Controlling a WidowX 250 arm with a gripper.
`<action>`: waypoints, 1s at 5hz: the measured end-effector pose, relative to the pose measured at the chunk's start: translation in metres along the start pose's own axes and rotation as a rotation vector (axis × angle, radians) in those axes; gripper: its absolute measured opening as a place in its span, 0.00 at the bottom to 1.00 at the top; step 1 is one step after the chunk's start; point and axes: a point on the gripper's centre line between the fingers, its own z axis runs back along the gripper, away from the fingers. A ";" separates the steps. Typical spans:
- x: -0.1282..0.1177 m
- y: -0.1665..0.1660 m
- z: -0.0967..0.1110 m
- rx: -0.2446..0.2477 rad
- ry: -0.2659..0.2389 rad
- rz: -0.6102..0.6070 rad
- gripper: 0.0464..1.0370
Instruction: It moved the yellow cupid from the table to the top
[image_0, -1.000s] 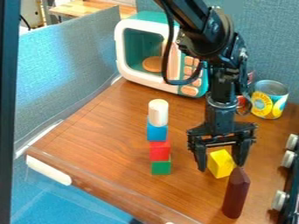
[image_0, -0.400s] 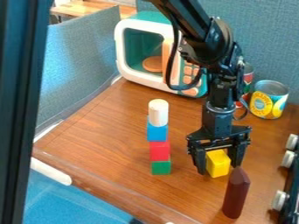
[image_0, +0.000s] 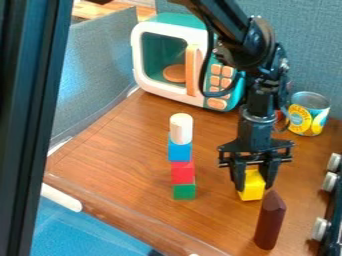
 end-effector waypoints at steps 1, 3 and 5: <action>-0.011 -0.026 0.025 0.046 -0.010 -0.201 0.53; -0.044 -0.040 0.091 0.159 -0.018 -0.532 0.53; -0.037 0.004 0.128 0.033 0.051 -0.497 0.53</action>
